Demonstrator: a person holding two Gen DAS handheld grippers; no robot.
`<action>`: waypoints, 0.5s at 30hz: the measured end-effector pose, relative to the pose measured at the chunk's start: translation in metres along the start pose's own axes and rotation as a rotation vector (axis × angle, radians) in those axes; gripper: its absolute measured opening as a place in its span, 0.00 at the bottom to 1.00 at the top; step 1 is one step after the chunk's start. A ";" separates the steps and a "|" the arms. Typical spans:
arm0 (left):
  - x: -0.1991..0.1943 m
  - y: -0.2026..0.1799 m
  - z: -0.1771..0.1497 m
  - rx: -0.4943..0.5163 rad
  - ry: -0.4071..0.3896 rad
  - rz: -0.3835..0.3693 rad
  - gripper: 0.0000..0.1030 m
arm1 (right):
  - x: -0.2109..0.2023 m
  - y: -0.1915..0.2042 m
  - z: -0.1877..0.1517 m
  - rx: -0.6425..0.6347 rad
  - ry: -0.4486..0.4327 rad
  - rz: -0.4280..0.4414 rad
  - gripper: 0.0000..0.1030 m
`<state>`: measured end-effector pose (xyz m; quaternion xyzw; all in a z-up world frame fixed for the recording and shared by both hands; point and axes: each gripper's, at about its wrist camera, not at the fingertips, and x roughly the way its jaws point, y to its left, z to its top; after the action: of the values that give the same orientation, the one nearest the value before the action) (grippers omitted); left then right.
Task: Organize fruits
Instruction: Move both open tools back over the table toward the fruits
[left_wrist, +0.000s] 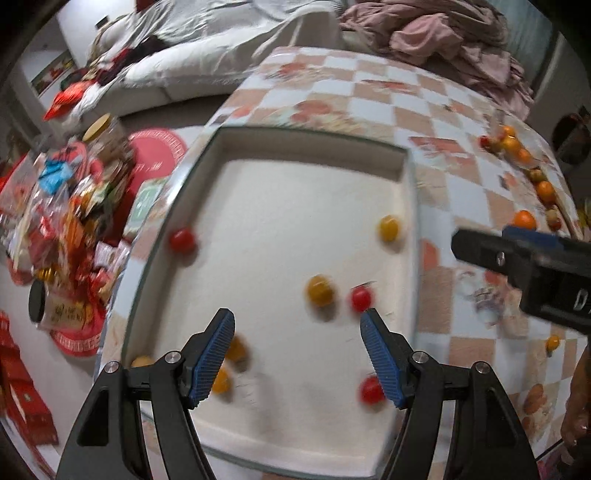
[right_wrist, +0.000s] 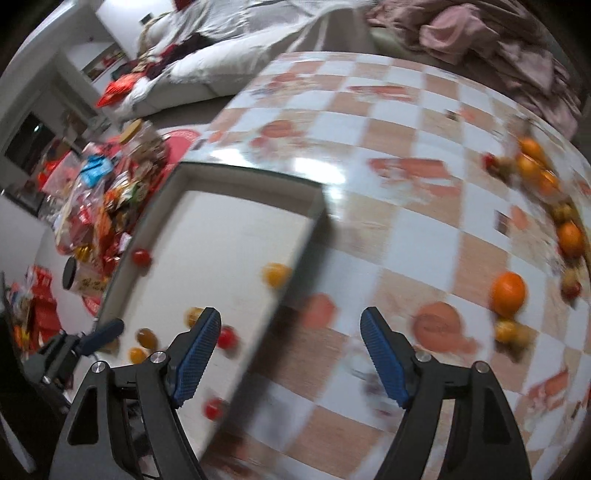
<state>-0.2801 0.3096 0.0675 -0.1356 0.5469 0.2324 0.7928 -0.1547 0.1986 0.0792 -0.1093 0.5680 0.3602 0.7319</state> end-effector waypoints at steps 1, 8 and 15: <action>-0.002 -0.008 0.003 0.016 -0.006 -0.009 0.69 | -0.002 -0.007 -0.002 0.015 -0.001 -0.009 0.79; -0.006 -0.067 0.019 0.123 -0.020 -0.070 0.69 | -0.028 -0.087 -0.030 0.146 -0.003 -0.110 0.79; 0.010 -0.130 0.022 0.216 0.024 -0.154 0.69 | -0.046 -0.150 -0.081 0.231 0.026 -0.230 0.79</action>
<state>-0.1923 0.2104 0.0613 -0.0936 0.5660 0.1088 0.8118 -0.1218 0.0262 0.0572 -0.0934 0.5989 0.2048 0.7685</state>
